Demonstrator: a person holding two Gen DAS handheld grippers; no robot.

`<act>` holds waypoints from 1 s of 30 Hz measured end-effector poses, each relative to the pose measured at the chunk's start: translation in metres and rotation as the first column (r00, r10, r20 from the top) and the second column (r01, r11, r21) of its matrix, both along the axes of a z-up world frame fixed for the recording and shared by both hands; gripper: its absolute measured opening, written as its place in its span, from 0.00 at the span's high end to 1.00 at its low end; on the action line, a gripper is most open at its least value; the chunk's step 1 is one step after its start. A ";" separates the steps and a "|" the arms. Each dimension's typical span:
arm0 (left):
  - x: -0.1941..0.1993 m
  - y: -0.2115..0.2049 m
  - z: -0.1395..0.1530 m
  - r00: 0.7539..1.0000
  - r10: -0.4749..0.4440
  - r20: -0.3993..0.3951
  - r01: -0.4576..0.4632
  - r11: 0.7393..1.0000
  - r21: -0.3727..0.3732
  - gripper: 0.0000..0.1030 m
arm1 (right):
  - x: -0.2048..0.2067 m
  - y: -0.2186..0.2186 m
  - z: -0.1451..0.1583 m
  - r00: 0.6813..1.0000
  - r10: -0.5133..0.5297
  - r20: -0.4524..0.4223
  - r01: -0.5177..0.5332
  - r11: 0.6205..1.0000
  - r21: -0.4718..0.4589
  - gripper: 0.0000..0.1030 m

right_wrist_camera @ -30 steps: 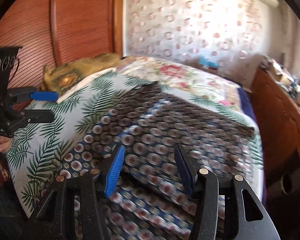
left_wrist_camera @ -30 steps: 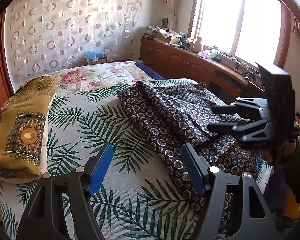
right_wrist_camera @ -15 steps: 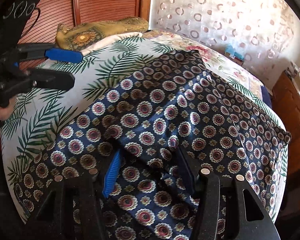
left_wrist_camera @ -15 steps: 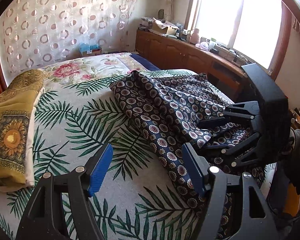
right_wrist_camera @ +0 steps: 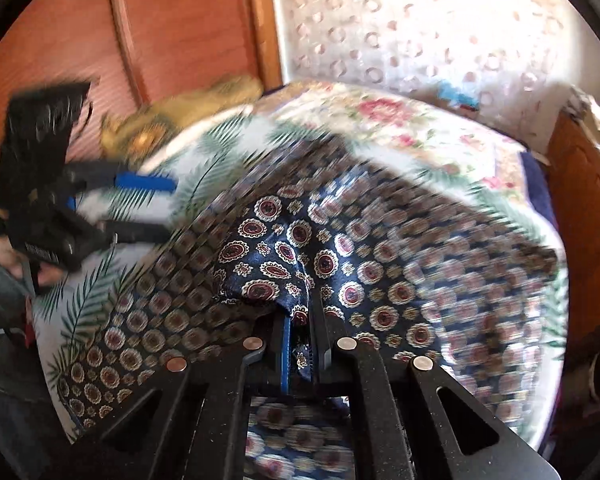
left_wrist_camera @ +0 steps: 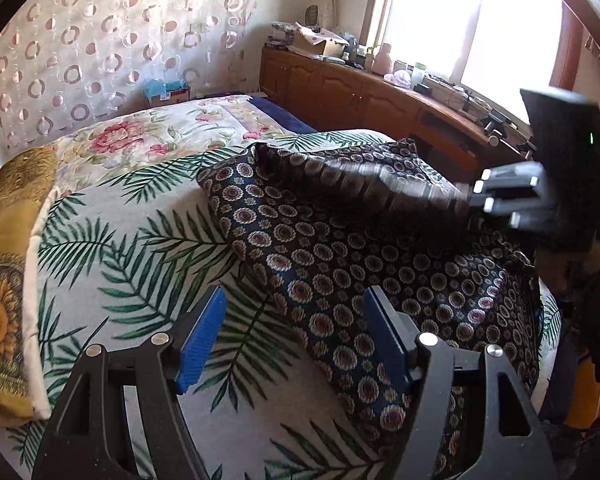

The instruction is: Fold small clothes

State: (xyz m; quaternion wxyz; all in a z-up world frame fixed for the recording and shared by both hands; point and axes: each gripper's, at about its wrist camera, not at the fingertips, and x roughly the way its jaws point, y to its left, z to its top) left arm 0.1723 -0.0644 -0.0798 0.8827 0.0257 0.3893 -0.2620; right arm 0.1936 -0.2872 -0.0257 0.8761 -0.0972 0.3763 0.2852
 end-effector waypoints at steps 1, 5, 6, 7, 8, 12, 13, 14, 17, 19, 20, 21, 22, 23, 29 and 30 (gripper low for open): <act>0.002 -0.002 -0.001 1.000 -0.003 -0.003 0.003 1.000 0.002 0.30 | 0.004 -0.009 0.004 1.000 -0.024 0.017 0.024 1.000 0.003 0.93; 0.012 -0.013 -0.004 1.000 -0.018 -0.015 0.019 1.000 0.016 0.30 | 0.018 -0.045 0.014 0.990 -0.131 0.050 0.130 0.991 0.012 0.93; 0.014 -0.015 -0.005 1.000 -0.020 -0.016 0.021 1.000 0.019 0.30 | 0.025 -0.054 0.015 0.986 -0.157 0.056 0.157 0.988 0.016 0.93; 0.015 -0.017 -0.004 1.000 -0.022 -0.017 0.022 1.000 0.020 0.30 | 0.032 -0.059 0.014 0.982 -0.181 0.060 0.180 0.983 0.016 0.93; 0.016 -0.019 -0.004 1.000 -0.025 -0.019 0.025 0.999 0.023 0.30 | 0.038 -0.064 0.014 0.978 -0.198 0.060 0.198 0.980 0.014 0.93; 0.022 -0.025 -0.006 0.999 -0.028 -0.023 0.029 0.999 0.037 0.30 | 0.063 -0.076 0.004 0.965 -0.257 0.050 0.257 0.966 0.012 0.93; 0.024 -0.025 -0.006 0.999 -0.028 -0.023 0.029 0.999 0.039 0.30 | 0.068 -0.076 0.001 0.963 -0.267 0.046 0.266 0.964 0.015 0.93; 0.025 -0.026 -0.006 0.999 -0.027 -0.024 0.027 0.999 0.042 0.30 | 0.072 -0.077 -0.002 0.961 -0.274 0.040 0.274 0.962 0.018 0.93; 0.031 -0.025 -0.008 0.999 -0.022 -0.028 0.023 0.999 0.045 0.30 | 0.081 -0.075 -0.006 0.959 -0.280 0.034 0.280 0.960 0.012 0.93; 0.034 -0.026 -0.008 0.999 -0.020 -0.027 0.021 0.999 0.047 0.30 | 0.083 -0.074 -0.006 0.956 -0.293 0.029 0.293 0.956 0.012 0.86; 0.035 -0.026 -0.007 1.000 -0.019 -0.025 0.020 0.999 0.049 0.30 | 0.083 -0.074 -0.004 0.952 -0.304 0.034 0.304 0.953 0.012 0.81; 0.038 -0.027 -0.006 1.000 -0.016 -0.023 0.017 0.999 0.050 0.30 | 0.088 -0.076 -0.003 0.950 -0.309 0.036 0.309 0.951 0.014 0.78; 0.039 -0.027 -0.006 1.000 -0.011 -0.017 0.012 0.999 0.051 0.30 | 0.089 -0.078 -0.002 0.949 -0.314 0.037 0.314 0.949 0.017 0.71; 0.041 -0.026 -0.006 1.000 -0.003 -0.012 0.003 0.999 0.054 0.30 | 0.091 -0.078 -0.002 0.947 -0.319 0.040 0.319 0.948 0.021 0.64; 0.055 -0.023 -0.007 0.999 0.035 -0.009 -0.035 0.998 0.059 0.30 | 0.094 -0.069 -0.009 0.948 -0.316 0.021 0.317 0.949 -0.006 0.63; 0.057 -0.023 -0.005 0.999 0.045 -0.002 -0.045 0.997 0.056 0.30 | 0.099 -0.068 -0.012 0.947 -0.320 0.010 0.320 0.947 -0.014 0.63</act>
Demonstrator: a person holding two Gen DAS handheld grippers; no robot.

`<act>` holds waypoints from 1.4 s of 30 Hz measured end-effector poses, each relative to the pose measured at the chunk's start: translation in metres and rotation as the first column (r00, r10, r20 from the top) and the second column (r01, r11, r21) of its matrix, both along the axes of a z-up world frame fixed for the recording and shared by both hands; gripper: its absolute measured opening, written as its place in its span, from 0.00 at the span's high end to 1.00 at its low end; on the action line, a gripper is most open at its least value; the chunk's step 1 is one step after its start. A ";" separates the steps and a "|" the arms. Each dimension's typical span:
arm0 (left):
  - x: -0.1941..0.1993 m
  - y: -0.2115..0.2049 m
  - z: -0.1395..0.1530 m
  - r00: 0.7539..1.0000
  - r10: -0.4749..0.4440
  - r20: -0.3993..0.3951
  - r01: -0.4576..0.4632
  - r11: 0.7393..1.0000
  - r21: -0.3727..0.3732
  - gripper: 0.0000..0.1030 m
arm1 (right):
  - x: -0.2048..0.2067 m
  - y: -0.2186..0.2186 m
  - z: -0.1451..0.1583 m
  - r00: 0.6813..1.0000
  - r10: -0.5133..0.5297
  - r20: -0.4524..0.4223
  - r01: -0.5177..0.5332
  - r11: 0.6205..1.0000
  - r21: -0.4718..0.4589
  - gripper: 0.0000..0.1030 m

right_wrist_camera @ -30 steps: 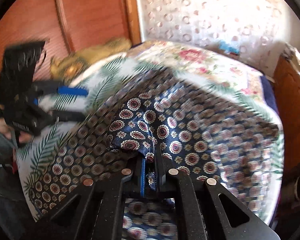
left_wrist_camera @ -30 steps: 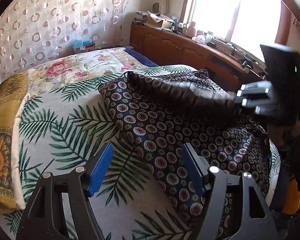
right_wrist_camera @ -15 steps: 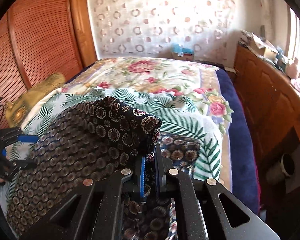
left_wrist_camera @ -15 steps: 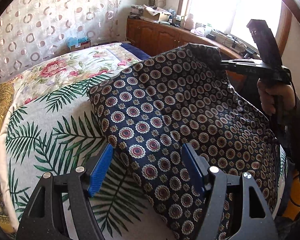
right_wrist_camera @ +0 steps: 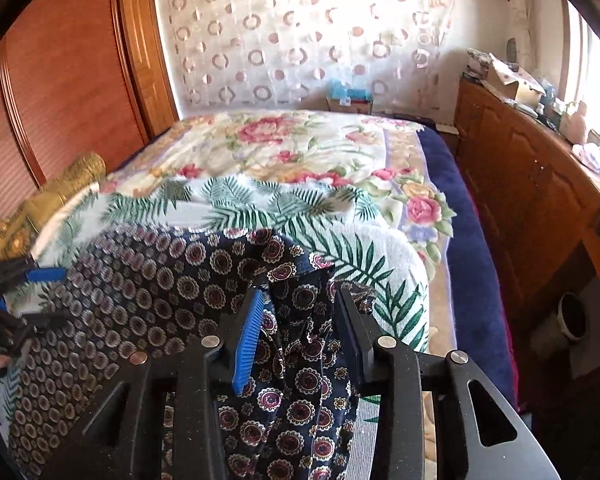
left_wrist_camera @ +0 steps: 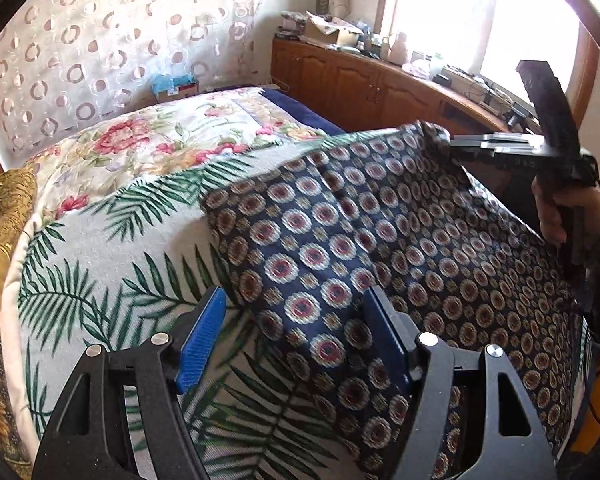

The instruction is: Fold small clothes

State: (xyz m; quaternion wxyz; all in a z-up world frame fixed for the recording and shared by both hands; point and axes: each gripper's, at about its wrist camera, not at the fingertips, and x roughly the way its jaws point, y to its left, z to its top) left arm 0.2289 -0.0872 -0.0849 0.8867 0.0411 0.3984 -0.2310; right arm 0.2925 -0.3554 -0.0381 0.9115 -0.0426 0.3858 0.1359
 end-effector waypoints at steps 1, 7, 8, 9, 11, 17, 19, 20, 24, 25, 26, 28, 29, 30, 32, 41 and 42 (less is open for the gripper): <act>0.002 0.002 0.001 1.000 0.005 0.002 -0.005 1.000 -0.003 0.30 | 0.004 -0.002 -0.003 1.000 -0.011 -0.013 0.011 1.000 0.003 0.63; 0.002 0.008 -0.001 1.000 0.015 -0.001 -0.015 1.000 -0.011 0.30 | 0.018 -0.010 -0.005 0.999 0.020 -0.030 -0.017 0.996 0.090 0.77; 0.002 0.008 -0.003 1.000 0.015 -0.002 -0.015 1.000 -0.012 0.30 | 0.020 -0.011 -0.006 0.999 0.037 -0.030 -0.034 0.994 0.101 0.92; 0.000 0.008 -0.004 1.000 0.015 -0.004 -0.015 1.000 -0.013 0.30 | 0.020 -0.012 -0.006 0.998 0.055 -0.027 -0.051 0.993 0.111 0.95; -0.001 0.008 -0.006 1.000 0.013 -0.007 -0.013 1.000 -0.015 0.30 | 0.018 -0.014 -0.004 0.999 0.047 0.009 -0.048 0.994 0.103 0.97; -0.010 0.008 -0.005 1.000 0.009 -0.013 -0.009 1.000 -0.016 0.30 | 0.019 -0.031 -0.004 0.997 -0.072 0.025 0.070 0.993 0.096 0.97; -0.014 0.009 -0.005 1.000 0.007 -0.016 -0.007 1.000 -0.020 0.30 | 0.017 -0.030 -0.003 0.997 -0.079 0.025 0.077 0.995 0.069 0.97; -0.015 0.008 -0.005 1.000 0.005 -0.016 -0.006 1.000 -0.021 0.30 | 0.017 -0.029 -0.002 0.996 -0.082 0.023 0.080 0.995 0.061 0.96; -0.023 0.006 -0.004 1.000 -0.004 -0.018 0.003 1.000 -0.024 0.30 | 0.001 -0.021 0.009 0.995 -0.087 0.040 0.087 0.996 -0.013 0.71; -0.025 0.005 -0.004 1.000 -0.006 -0.017 0.005 1.000 -0.024 0.30 | -0.006 -0.021 0.012 0.995 -0.080 0.050 0.082 0.996 -0.020 0.70; -0.028 0.004 -0.003 1.000 -0.010 -0.016 0.009 1.000 -0.025 0.30 | -0.012 -0.020 0.015 0.996 -0.076 0.055 0.077 0.997 -0.026 0.68; -0.032 0.002 -0.002 1.000 -0.016 -0.012 0.016 0.999 -0.029 0.30 | -0.028 -0.020 0.018 0.995 -0.079 0.064 0.082 0.995 -0.049 0.64; -0.035 0.001 -0.001 1.000 -0.021 -0.007 0.021 0.999 -0.031 0.30 | -0.036 -0.021 0.019 0.994 -0.080 0.068 0.084 0.995 -0.050 0.64; -0.036 0.000 -0.001 1.000 -0.023 -0.006 0.023 0.999 -0.031 0.30 | -0.046 -0.022 0.019 0.995 -0.079 0.068 0.082 0.996 -0.041 0.64; -0.040 -0.001 0.001 1.000 -0.029 -0.008 0.029 0.999 -0.043 0.29 | -0.066 -0.024 0.018 0.995 -0.075 0.062 0.076 0.997 -0.018 0.64; -0.058 -0.003 0.001 1.000 -0.029 -0.008 0.029 0.999 -0.029 0.12 | -0.134 -0.027 -0.011 0.996 -0.090 -0.010 0.090 0.996 0.020 0.64; -0.060 -0.003 0.001 1.000 -0.028 -0.008 0.028 0.999 -0.028 0.12 | -0.138 -0.026 -0.013 0.996 -0.084 -0.016 0.084 0.996 0.024 0.64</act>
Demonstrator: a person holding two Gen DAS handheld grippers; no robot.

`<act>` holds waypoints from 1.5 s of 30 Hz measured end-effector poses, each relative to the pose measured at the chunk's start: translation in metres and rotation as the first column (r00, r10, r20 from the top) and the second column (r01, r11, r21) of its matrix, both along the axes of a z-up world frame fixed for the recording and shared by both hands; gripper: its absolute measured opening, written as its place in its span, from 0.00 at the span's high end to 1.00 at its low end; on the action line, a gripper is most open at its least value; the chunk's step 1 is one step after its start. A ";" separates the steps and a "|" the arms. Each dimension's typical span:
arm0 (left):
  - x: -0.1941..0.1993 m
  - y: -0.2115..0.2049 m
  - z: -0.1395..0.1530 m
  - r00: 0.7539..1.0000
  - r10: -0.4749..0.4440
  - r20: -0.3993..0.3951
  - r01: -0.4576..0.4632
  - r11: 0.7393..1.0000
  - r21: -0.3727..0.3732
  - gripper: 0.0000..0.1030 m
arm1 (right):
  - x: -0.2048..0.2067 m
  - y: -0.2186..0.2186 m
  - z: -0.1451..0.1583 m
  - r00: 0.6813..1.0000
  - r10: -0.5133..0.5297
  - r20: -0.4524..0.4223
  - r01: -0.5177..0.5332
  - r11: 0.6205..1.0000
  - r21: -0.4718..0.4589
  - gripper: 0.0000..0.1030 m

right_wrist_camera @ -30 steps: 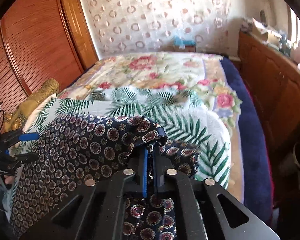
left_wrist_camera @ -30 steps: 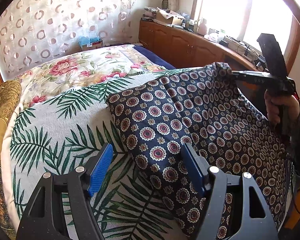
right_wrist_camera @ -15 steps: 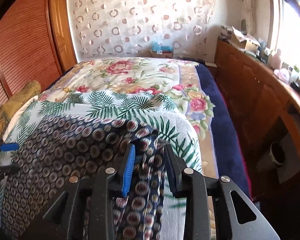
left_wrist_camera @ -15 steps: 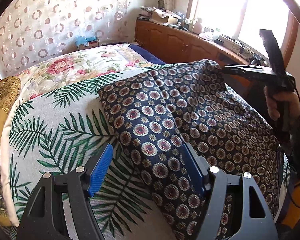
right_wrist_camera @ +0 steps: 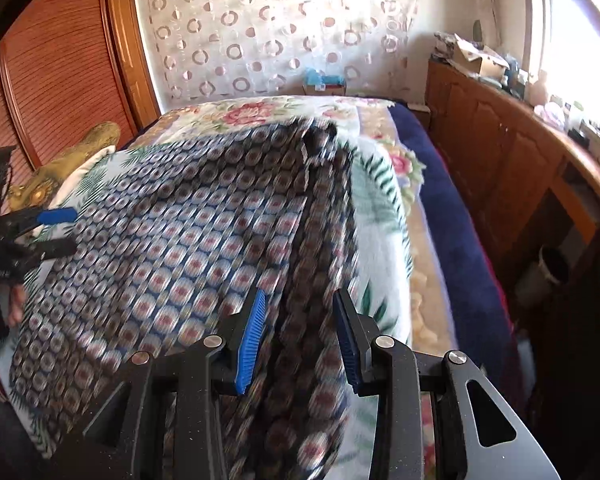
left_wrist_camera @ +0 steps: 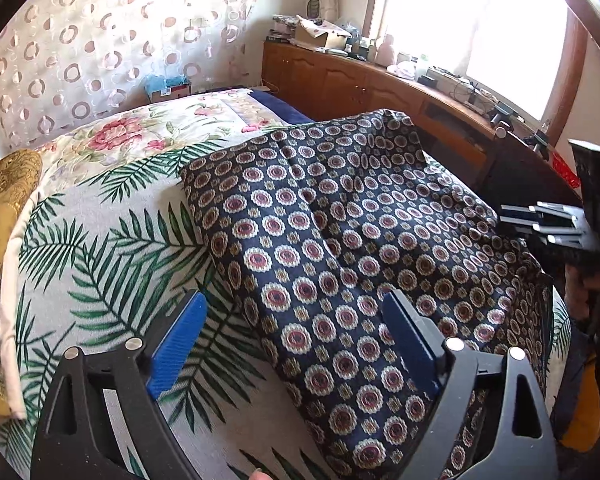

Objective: Fold small clothes
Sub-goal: 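Grasp the shirt edge with the left gripper while the right gripper holds the fold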

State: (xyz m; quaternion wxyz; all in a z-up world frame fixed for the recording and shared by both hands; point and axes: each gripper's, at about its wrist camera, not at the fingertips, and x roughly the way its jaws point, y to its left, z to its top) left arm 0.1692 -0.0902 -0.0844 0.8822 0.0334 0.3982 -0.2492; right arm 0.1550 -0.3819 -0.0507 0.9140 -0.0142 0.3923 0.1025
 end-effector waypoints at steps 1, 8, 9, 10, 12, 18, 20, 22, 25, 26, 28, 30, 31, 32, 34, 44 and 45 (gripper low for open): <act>-0.003 0.000 0.000 1.000 -0.001 -0.001 0.001 1.000 0.002 0.12 | -0.004 0.000 -0.002 1.000 0.003 -0.002 -0.003 1.000 0.003 0.64; -0.026 0.006 0.001 1.000 -0.004 -0.003 0.004 1.000 0.024 0.12 | -0.029 0.003 -0.001 0.999 0.032 -0.006 -0.032 0.999 0.012 0.65; -0.030 0.008 0.002 1.000 0.002 -0.004 -0.002 1.000 0.023 0.12 | -0.031 0.003 -0.001 0.999 0.038 -0.008 -0.038 0.999 0.016 0.65; -0.032 0.009 0.002 1.000 0.005 -0.004 -0.005 1.000 0.023 0.12 | -0.033 0.002 -0.002 0.999 0.038 -0.010 -0.038 0.999 0.008 0.65; -0.038 0.011 0.003 1.000 0.010 -0.004 -0.010 1.000 0.021 0.12 | -0.035 0.004 -0.005 0.999 0.041 -0.022 -0.041 0.999 0.014 0.65; -0.041 0.014 0.006 1.000 0.005 -0.002 -0.005 1.000 0.030 0.12 | -0.044 0.005 -0.009 0.998 0.063 -0.016 -0.063 0.998 0.009 0.88; -0.040 0.015 0.008 1.000 0.010 0.003 -0.011 1.000 0.028 0.12 | -0.050 0.002 -0.006 0.997 0.073 0.000 -0.073 0.997 0.025 0.97; -0.041 0.014 0.010 1.000 0.011 0.008 -0.011 1.000 0.022 0.12 | -0.058 -0.004 0.003 0.997 0.064 0.042 -0.064 0.998 0.015 0.97; -0.043 0.013 0.008 1.000 0.006 0.005 -0.006 1.000 0.023 0.12 | -0.069 -0.022 0.018 0.996 0.013 0.090 -0.014 1.000 0.012 0.98; -0.043 0.011 0.006 1.000 0.003 0.001 -0.003 1.000 0.023 0.12 | -0.070 -0.027 0.020 0.996 -0.001 0.092 -0.001 1.000 0.022 0.98; -0.044 0.009 0.003 1.000 -0.006 -0.007 0.006 1.000 0.020 0.12 | -0.072 -0.036 0.018 0.996 -0.024 0.088 0.024 1.000 0.006 0.98; -0.044 0.007 -0.002 1.000 -0.015 -0.017 0.015 1.000 0.027 0.12 | -0.070 -0.042 0.013 0.997 -0.043 0.064 0.042 0.999 0.019 0.98; -0.045 0.005 -0.003 1.000 -0.017 -0.021 0.018 0.999 0.031 0.12 | -0.068 -0.043 0.010 0.998 -0.049 0.045 0.048 0.998 0.031 0.98; -0.046 0.004 -0.005 0.999 -0.020 -0.025 0.021 0.999 0.036 0.12 | -0.067 -0.043 0.007 0.998 -0.054 0.034 0.053 0.998 0.035 0.98; -0.048 0.002 -0.008 0.999 -0.027 -0.034 0.028 0.999 0.039 0.12 | -0.067 -0.041 0.004 0.998 -0.063 0.025 0.063 0.998 0.027 0.97; -0.069 0.002 -0.015 0.992 -0.087 -0.092 0.087 0.996 -0.006 0.39 | -0.059 -0.026 -0.006 0.999 -0.046 -0.027 0.045 0.998 -0.048 0.53; -0.072 0.001 -0.015 0.991 -0.096 -0.095 0.095 0.995 -0.005 0.44 | -0.060 -0.027 -0.006 0.998 -0.050 -0.028 0.048 0.998 -0.043 0.52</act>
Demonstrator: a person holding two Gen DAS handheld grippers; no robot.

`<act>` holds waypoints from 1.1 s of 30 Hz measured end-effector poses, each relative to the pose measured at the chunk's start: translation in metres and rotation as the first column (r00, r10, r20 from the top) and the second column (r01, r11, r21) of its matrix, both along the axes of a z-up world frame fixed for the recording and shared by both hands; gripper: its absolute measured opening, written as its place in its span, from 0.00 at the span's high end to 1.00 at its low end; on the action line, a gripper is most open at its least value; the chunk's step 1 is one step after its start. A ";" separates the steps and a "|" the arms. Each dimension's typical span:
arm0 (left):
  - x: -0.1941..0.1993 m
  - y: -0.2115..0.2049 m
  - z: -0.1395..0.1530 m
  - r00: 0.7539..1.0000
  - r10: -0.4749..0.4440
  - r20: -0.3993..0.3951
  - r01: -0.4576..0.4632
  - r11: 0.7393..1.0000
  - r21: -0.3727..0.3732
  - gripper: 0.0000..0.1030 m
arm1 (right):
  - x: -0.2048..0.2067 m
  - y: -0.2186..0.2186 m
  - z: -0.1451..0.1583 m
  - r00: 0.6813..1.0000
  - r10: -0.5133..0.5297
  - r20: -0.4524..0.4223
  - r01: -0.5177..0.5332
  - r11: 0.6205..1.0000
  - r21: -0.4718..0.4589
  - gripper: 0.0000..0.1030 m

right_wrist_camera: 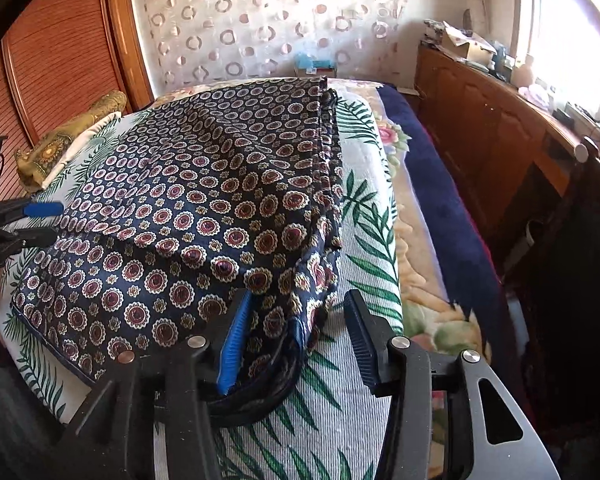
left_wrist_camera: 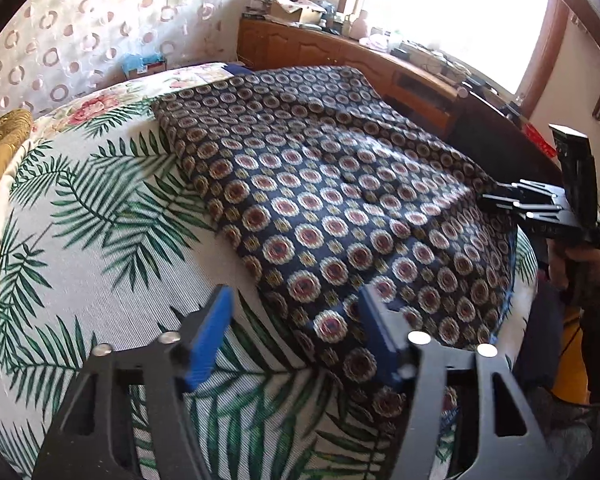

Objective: Fold small clothes
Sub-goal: 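Grasp the shirt edge with the left gripper while the right gripper holds the fold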

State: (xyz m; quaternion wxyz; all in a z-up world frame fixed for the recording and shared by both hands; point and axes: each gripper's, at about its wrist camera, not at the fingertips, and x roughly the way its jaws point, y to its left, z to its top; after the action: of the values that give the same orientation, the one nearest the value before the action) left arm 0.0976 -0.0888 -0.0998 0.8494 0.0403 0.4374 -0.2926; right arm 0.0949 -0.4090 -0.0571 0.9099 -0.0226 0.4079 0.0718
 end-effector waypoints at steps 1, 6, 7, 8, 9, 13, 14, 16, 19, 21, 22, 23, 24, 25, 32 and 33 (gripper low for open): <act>-0.002 -0.001 0.000 1.000 -0.008 -0.001 0.008 1.000 -0.001 0.46 | -0.002 0.001 0.000 1.000 -0.003 -0.003 0.003 1.000 0.001 0.53; -0.012 -0.002 -0.001 1.000 -0.025 0.005 0.025 1.000 0.018 0.49 | -0.010 0.002 -0.001 1.000 0.007 -0.013 -0.007 1.000 -0.008 0.52; -0.012 -0.001 -0.001 1.000 -0.026 0.003 0.026 1.000 0.015 0.49 | -0.012 0.002 -0.001 1.000 0.006 -0.010 -0.006 1.000 -0.010 0.52; -0.014 -0.001 -0.001 1.000 -0.029 0.001 0.029 1.000 0.012 0.49 | -0.015 0.003 -0.002 1.000 0.006 -0.008 -0.006 1.000 -0.009 0.52; -0.014 -0.001 -0.002 1.000 -0.031 0.001 0.031 0.999 0.010 0.51 | -0.017 0.004 -0.002 1.000 0.007 -0.007 -0.007 1.000 -0.006 0.52; -0.022 0.003 -0.003 0.999 -0.038 -0.012 0.037 0.999 -0.024 0.66 | -0.022 0.014 -0.002 0.998 0.055 -0.007 -0.054 0.998 0.010 0.55; -0.023 0.004 -0.004 0.999 -0.038 -0.025 0.036 0.998 -0.042 0.71 | -0.023 0.016 -0.001 0.997 0.072 -0.001 -0.072 0.997 0.006 0.68; -0.026 0.004 -0.004 0.999 -0.035 -0.032 0.033 0.998 -0.051 0.73 | -0.024 0.020 -0.002 0.996 0.093 0.007 -0.093 0.996 -0.001 0.76; -0.030 0.006 -0.004 0.999 -0.035 -0.039 0.033 0.998 -0.059 0.73 | -0.024 0.016 -0.003 0.994 0.110 0.003 -0.110 0.994 0.028 0.90; -0.031 0.007 -0.005 0.997 -0.056 -0.048 0.052 0.995 -0.086 0.79 | -0.024 0.014 -0.004 0.994 0.113 0.008 -0.113 0.993 0.046 0.94; -0.030 0.007 -0.007 0.997 -0.062 -0.055 0.057 0.994 -0.095 0.83 | -0.024 0.012 -0.004 0.994 0.108 0.020 -0.109 0.992 0.065 0.95; -0.028 0.008 -0.007 0.997 -0.058 -0.054 0.053 0.994 -0.094 0.92 | -0.023 0.008 -0.003 0.995 0.100 0.032 -0.102 0.991 0.086 0.96; -0.028 0.009 -0.007 0.996 -0.067 -0.058 0.060 0.992 -0.107 0.96 | -0.024 0.004 -0.001 0.995 0.092 0.042 -0.096 0.989 0.110 0.96; -0.028 0.010 -0.006 0.996 -0.071 -0.056 0.064 0.991 -0.120 0.96 | -0.024 0.001 0.001 0.995 0.086 0.052 -0.092 0.987 0.132 0.96; -0.025 0.010 0.036 0.997 -0.035 0.067 0.047 0.981 -0.191 0.97 | -0.025 -0.005 0.031 0.985 0.056 0.162 -0.089 0.975 0.202 0.97; -0.022 0.010 0.044 0.996 -0.028 0.086 0.044 0.979 -0.200 0.97 | -0.023 -0.005 0.037 0.982 0.052 0.179 -0.090 0.974 0.208 0.97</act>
State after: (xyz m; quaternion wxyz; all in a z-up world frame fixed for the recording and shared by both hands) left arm 0.0756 -0.0787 -0.0561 0.8609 -0.0262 0.3693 -0.3489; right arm 0.0715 -0.4141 -0.0201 0.9357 0.0553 0.3163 0.1460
